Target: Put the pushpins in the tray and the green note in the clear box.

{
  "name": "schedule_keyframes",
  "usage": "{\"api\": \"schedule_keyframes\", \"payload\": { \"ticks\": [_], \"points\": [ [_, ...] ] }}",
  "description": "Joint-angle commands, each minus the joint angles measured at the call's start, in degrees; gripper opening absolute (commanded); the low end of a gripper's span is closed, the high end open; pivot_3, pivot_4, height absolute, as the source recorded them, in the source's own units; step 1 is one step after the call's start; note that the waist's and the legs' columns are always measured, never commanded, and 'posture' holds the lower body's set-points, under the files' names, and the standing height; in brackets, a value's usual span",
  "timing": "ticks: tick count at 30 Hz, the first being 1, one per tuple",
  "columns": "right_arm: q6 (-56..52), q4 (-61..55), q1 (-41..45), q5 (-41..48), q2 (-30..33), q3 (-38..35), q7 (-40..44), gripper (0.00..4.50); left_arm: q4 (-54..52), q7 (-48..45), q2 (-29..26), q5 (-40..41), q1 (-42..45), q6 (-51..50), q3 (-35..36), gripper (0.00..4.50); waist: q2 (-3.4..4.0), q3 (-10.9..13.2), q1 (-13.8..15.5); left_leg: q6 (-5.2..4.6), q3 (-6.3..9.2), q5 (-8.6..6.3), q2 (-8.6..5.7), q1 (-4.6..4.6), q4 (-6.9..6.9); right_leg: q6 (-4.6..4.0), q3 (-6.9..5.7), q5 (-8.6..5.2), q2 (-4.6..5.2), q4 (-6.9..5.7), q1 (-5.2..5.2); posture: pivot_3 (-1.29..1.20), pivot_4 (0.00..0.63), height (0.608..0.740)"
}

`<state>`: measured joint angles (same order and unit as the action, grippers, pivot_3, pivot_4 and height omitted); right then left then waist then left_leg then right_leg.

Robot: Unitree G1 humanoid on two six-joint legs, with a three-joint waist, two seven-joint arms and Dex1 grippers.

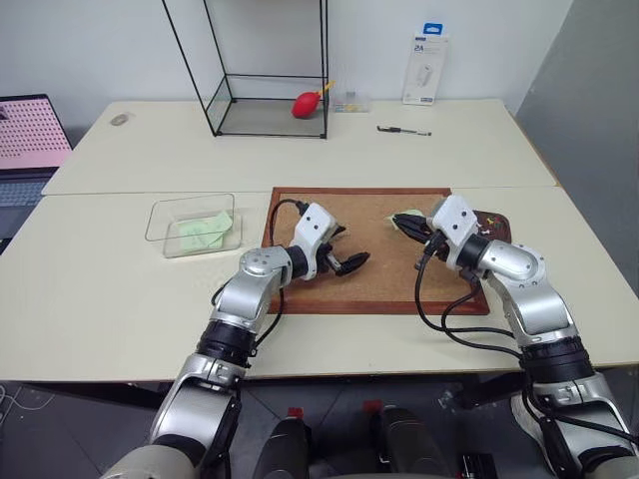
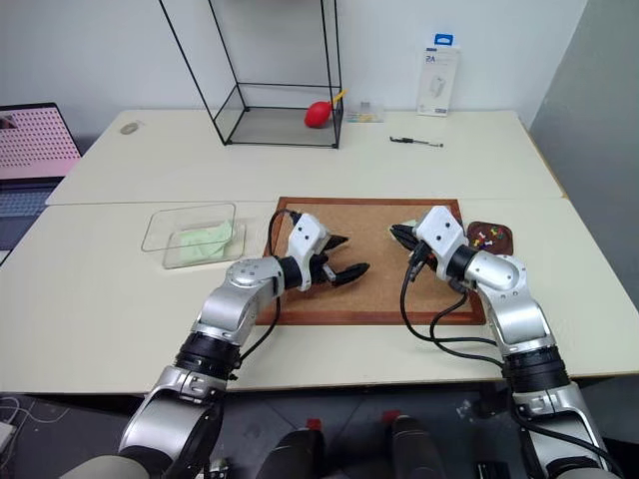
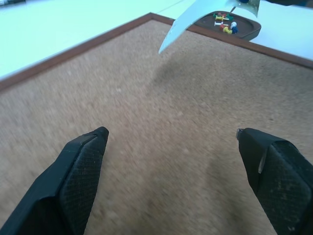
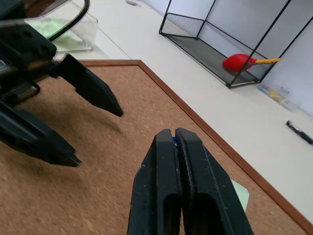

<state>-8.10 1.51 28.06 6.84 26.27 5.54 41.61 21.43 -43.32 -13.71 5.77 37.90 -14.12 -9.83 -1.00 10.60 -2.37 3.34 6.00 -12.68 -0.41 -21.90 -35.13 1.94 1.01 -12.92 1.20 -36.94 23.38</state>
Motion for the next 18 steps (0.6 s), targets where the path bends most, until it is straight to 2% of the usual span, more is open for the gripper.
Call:
{"api": "schedule_keyframes", "payload": {
  "ticks": [1,14,18],
  "points": [
    [-5.9,-5.8,0.7,3.9,-0.6,-1.6,0.1,0.00,4.4,0.3,0.9,-2.2,5.0,8.1,-0.8,4.44,-0.01,0.0,0.2,0.00,0.01,0.00,-0.01,-0.02,0.00,0.00,-0.01,0.00,0.01,0.00,0.00,0.00,0.150,0.740],
    [-16.0,-11.7,1.1,7.0,-2.2,-1.6,-3.0,0.00,27.2,-2.1,5.9,-2.2,17.1,20.5,1.1,4.44,-0.03,0.0,0.5,-0.01,0.02,0.00,-0.02,-0.11,0.00,0.01,-0.05,0.00,0.00,0.04,0.07,0.00,0.150,0.740],
    [-17.1,-12.5,1.0,7.4,-2.4,-1.6,-3.7,0.00,30.6,-3.5,6.3,-2.2,18.5,22.3,1.8,3.84,-0.04,0.0,0.4,-0.01,0.02,0.00,-0.01,-0.12,0.00,0.01,-0.06,0.00,0.00,0.04,0.09,0.00,0.150,0.740]
  ]
}}
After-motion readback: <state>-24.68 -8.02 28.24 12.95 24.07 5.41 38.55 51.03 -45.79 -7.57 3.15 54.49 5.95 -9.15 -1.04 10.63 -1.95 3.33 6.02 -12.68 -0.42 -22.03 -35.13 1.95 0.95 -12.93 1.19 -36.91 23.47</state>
